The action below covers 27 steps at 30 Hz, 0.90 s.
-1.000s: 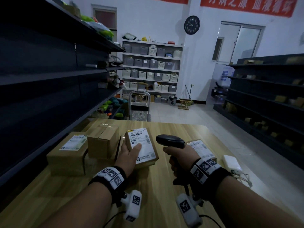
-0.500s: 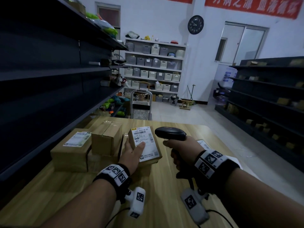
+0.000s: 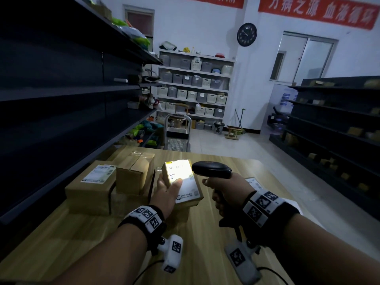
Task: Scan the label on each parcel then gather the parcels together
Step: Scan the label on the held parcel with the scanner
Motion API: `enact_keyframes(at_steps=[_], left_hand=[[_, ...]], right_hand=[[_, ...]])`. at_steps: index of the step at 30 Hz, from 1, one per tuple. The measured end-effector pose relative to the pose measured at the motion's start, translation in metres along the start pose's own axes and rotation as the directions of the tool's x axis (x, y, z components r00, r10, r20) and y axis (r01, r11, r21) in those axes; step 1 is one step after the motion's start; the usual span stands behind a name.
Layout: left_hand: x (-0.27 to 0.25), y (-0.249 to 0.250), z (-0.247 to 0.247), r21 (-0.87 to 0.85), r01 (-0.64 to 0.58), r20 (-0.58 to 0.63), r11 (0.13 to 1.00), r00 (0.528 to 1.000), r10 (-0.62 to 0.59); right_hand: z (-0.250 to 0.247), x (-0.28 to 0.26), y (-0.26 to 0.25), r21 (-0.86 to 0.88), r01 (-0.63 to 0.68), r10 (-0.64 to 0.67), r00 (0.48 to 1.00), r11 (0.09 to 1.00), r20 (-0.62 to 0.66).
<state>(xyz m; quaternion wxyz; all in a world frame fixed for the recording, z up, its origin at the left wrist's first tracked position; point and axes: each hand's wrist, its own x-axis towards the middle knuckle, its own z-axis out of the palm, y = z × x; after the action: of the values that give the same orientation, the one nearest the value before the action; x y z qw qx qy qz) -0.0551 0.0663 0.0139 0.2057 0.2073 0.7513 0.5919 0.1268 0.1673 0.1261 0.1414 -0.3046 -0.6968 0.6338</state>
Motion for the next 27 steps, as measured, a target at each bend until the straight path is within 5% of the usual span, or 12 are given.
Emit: enact_keyframes(at_steps=[16,27], left_hand=[[0.006,-0.003,0.002,-0.098,-0.03,-0.011,0.995,1.0,0.029],[0.01,0.017,0.004,-0.099,0.049,-0.073,0.994,0.996,-0.056]], right_hand=[[-0.004,0.008,0.01,0.039,-0.009,0.011,0.999,0.999,-0.037],[-0.056,0.029,0.092,0.502,-0.019,0.086,0.99,0.865,-0.11]])
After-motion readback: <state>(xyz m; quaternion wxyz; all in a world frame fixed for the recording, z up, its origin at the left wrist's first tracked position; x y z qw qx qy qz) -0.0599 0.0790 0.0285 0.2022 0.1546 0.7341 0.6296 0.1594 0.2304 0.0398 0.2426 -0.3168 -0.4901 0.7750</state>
